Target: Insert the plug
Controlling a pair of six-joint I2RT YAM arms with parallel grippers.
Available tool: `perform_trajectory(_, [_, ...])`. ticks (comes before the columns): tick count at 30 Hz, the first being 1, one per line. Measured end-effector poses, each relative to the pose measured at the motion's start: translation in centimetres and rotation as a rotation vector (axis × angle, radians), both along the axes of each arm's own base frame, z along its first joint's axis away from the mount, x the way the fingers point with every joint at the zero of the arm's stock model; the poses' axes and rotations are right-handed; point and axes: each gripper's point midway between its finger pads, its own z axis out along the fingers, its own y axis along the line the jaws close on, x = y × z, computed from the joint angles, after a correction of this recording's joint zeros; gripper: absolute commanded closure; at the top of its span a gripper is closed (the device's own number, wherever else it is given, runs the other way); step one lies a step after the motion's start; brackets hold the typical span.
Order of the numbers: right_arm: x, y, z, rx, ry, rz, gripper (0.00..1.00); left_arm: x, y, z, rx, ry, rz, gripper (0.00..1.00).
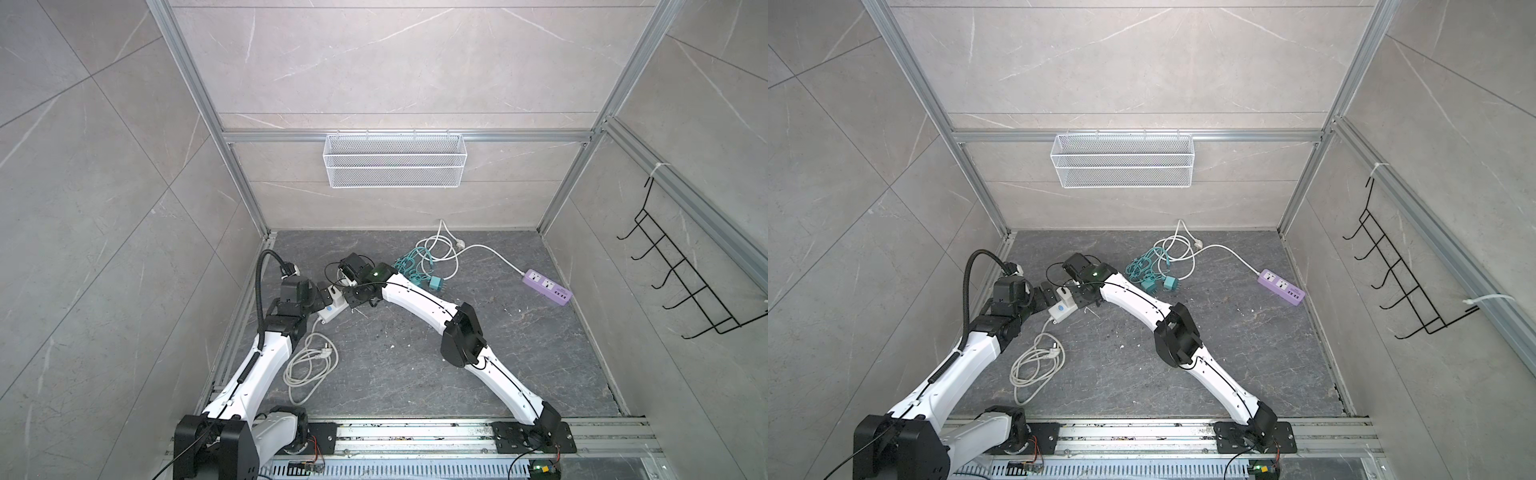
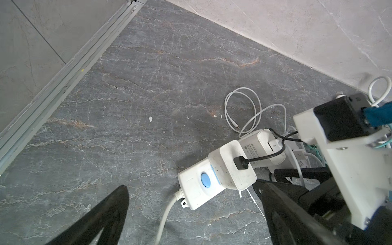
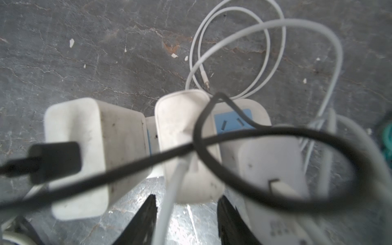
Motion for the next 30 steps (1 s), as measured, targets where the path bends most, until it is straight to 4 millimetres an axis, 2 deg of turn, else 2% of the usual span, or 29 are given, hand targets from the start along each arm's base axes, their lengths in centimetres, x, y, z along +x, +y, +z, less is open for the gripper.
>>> perform_trajectory(7, [-0.9,-0.9,1.2,-0.009,0.012,0.003,0.51,0.3,-0.1,-0.1,-0.003,-0.006,-0.002,0.0])
perform_trajectory(13, [-2.6,-1.1,3.8,0.012,0.016,0.019,0.51,0.5,-0.3,-1.3,-0.002,0.033,-0.009,0.0])
perform_trajectory(18, [-4.9,-1.7,6.4,0.026,0.021,0.028,0.5,0.7,-0.3,-0.9,-0.002,0.027,-0.008,0.0])
perform_trajectory(24, [-7.7,-5.4,8.3,0.008,0.029,0.005,0.5,1.2,-0.3,-0.2,0.006,0.015,-0.01,0.0])
perform_trajectory(30, [-9.7,-10.0,11.5,0.029,-0.022,-0.041,0.49,2.1,-0.4,0.5,0.019,0.013,-0.02,0.0])
